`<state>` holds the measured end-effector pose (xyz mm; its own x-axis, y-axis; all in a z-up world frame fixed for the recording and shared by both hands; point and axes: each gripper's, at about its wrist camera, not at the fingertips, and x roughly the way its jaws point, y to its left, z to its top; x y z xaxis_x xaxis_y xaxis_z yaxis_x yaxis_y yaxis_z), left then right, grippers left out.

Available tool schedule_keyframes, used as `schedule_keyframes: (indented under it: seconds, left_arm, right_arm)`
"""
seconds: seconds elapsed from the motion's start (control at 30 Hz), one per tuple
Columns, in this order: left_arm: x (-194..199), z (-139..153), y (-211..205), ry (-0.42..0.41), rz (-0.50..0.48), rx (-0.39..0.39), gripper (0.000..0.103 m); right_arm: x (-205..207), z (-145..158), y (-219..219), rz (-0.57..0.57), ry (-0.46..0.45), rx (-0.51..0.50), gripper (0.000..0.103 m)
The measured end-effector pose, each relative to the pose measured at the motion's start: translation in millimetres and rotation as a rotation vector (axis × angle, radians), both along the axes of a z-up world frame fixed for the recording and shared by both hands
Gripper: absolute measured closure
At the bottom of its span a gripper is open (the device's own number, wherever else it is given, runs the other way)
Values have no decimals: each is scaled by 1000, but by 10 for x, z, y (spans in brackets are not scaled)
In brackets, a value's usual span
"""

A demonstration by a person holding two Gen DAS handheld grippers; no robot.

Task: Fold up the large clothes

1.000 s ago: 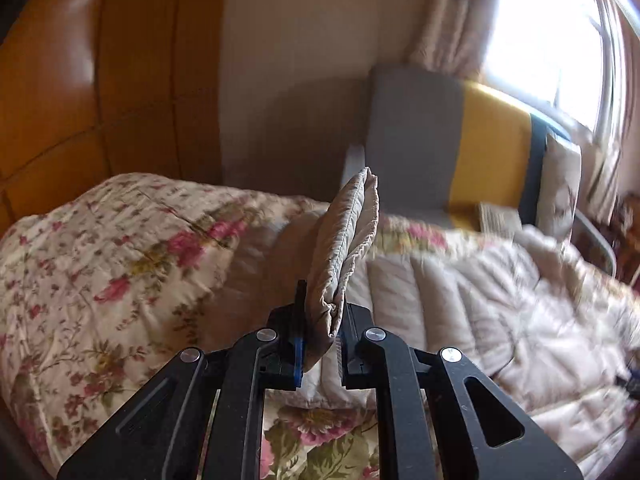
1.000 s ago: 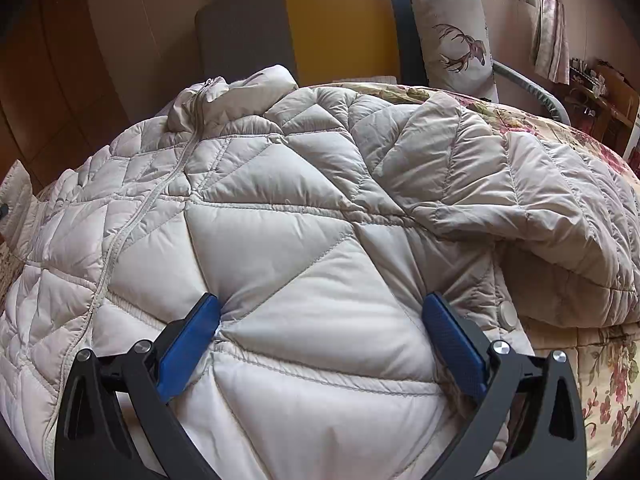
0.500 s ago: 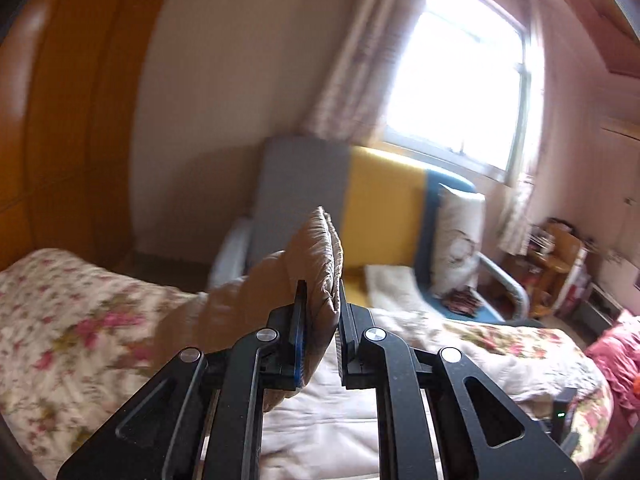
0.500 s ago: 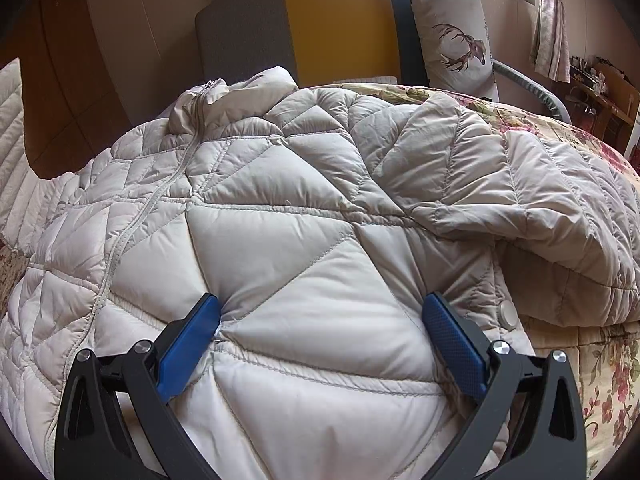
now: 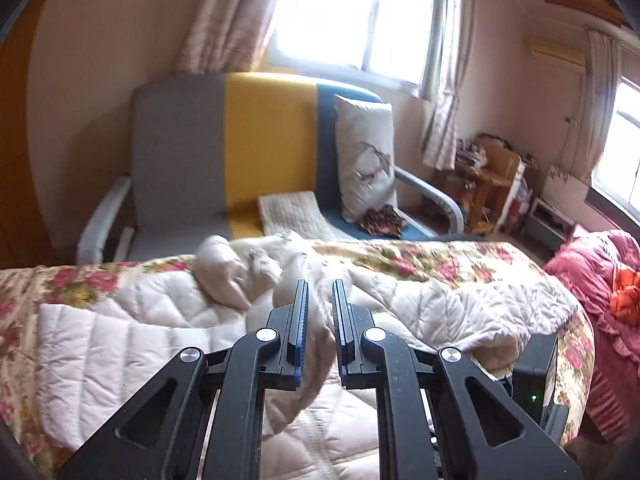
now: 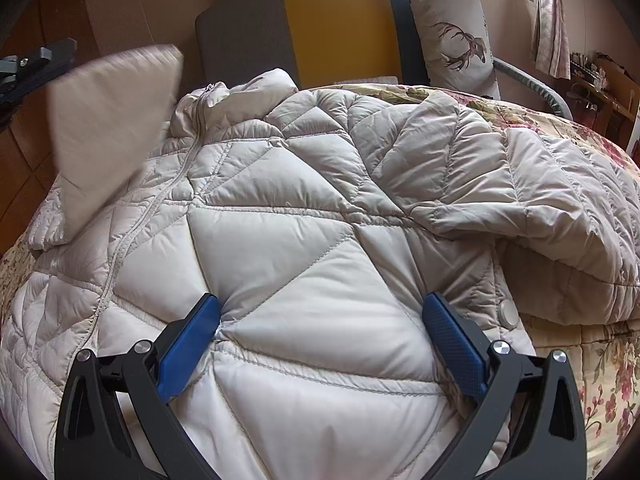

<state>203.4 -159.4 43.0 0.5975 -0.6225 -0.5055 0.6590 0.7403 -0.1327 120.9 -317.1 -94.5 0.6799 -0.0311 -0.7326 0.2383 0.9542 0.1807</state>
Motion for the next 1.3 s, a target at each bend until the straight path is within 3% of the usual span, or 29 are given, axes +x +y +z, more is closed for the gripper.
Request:
schedule_keyframes:
  seconds: [0.27,0.4,0.43,0.5,0.53,0.57,0.67,0.77,0.87,0.93,1.0,1.1,1.2,1.27,1.3]
  left_arm:
    - [-59,-456,-480,65,-76,39,92]
    - [-146,-531,-433,70,-67,38,88]
    - [-152,-512,-367,78,-60,33,80]
    - [-161,-470,-142,81,-5,-4,21]
    - [-173,-438,15,61,46,-34,13]
    - [-178,-413,179,41,91,-65,10]
    - [-94,-410,614,22,238,-48,10]
    - [-71,-461,1024,-55,393,-23,10]
    - [-108,-637,1454,-81,501,-62,10]
    - [-128,-790,1719,-28,524,-154,10]
    - [-73,-903,1899,45,567,-235,10]
    - [33,-998,2003,126,598,-274,11]
    - [54,-1014,1990,146,584,-269,10]
    - [57,-1031,1994,158,585,-276,10]
    - [35,-1044,2011,161,587,-281,10]
  right_arm:
    - [2,-7,4,0,-1,7,2]
    - [3,-15,-7,0,-3,19,2]
    - [4,-16,-7,0,-3,19,2]
    - [5,-16,-12,0,-2,18,2]
    - [5,-19,-12,0,-3,18,2]
    - [6,-22,-10,0,-2,18,2]
    - [5,-30,-6,0,-2,17,2]
    - [23,-30,21,-2,9,-7,2]
    - [36,42,54,-1,23,-35,5]
    - [16,193,64,4,-21,-21,15]
    - [43,364,62,14,-81,49,16]
    - [283,470,120,69,-103,197,22]
    - [649,342,225,96,-36,280,34]
    - [827,188,289,72,28,314,60]
    - [881,150,326,81,36,333,68]
